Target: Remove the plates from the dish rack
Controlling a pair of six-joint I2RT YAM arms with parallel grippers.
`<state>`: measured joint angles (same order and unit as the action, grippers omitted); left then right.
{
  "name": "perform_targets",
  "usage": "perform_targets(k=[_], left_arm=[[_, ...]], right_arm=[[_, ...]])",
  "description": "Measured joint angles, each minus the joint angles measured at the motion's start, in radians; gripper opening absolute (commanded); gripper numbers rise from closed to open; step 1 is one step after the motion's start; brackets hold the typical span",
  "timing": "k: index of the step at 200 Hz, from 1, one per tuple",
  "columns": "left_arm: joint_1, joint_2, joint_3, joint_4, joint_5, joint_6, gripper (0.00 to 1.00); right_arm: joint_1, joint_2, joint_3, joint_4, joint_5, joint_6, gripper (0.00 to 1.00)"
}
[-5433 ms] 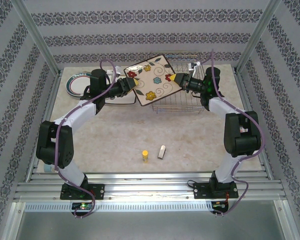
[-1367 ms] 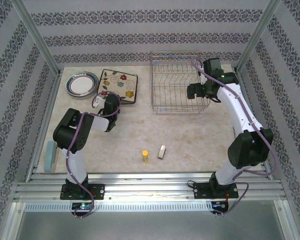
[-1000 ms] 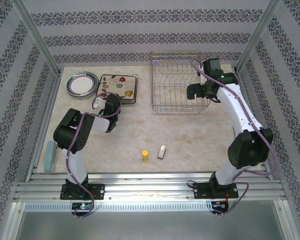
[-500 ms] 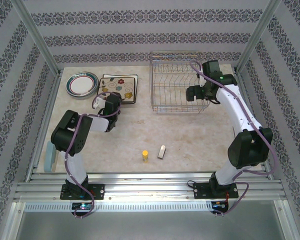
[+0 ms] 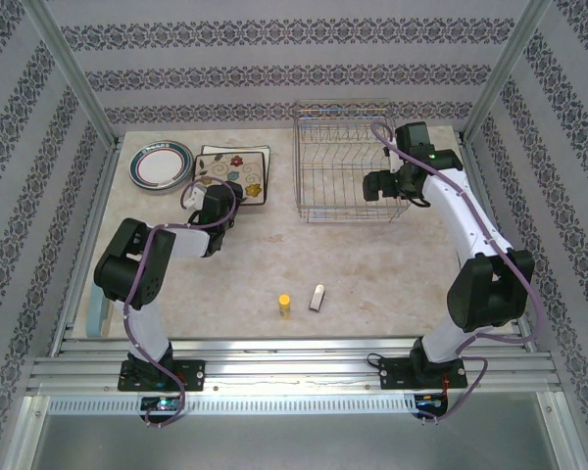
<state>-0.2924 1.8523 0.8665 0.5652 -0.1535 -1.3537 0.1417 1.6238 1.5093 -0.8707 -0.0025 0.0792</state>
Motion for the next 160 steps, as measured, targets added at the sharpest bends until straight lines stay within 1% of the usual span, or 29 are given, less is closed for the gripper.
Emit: perform_targets(k=[18,51,80,108,117,129,131,136,139,160], left_arm=[[0.014,0.0,0.01,-0.023,0.038,0.031,0.69],[0.042,0.005,0.071,-0.117,0.138,0.098,0.69],[0.066,0.04,0.123,-0.141,0.233,0.138,0.69],[0.076,0.058,0.141,-0.14,0.282,0.163,0.7],[0.079,0.058,0.141,-0.14,0.293,0.169,0.74],[0.083,0.056,0.139,-0.137,0.311,0.18,0.83],[0.084,0.054,0.138,-0.136,0.314,0.183,0.85],[0.085,0.05,0.135,-0.136,0.322,0.19,0.95],[0.085,0.045,0.134,-0.14,0.329,0.199,0.99],[0.085,-0.01,0.114,-0.195,0.351,0.249,1.0]], right_arm=[[0.0,0.0,0.0,0.006,-0.007,0.0,0.98],[-0.002,0.0,-0.001,0.014,-0.014,0.0,0.98],[-0.002,0.0,-0.002,0.023,-0.022,0.0,0.98],[-0.002,0.0,-0.005,0.031,-0.03,0.0,0.98],[-0.002,0.0,-0.009,0.033,-0.032,0.0,0.98],[-0.008,0.0,-0.017,0.038,-0.035,0.0,0.98],[-0.009,0.0,-0.018,0.039,-0.037,0.0,0.98],[-0.011,-0.001,-0.022,0.042,-0.037,0.0,0.98],[-0.013,-0.002,-0.026,0.044,-0.04,0.0,0.98],[-0.029,-0.024,-0.053,0.056,-0.042,0.003,0.98]])
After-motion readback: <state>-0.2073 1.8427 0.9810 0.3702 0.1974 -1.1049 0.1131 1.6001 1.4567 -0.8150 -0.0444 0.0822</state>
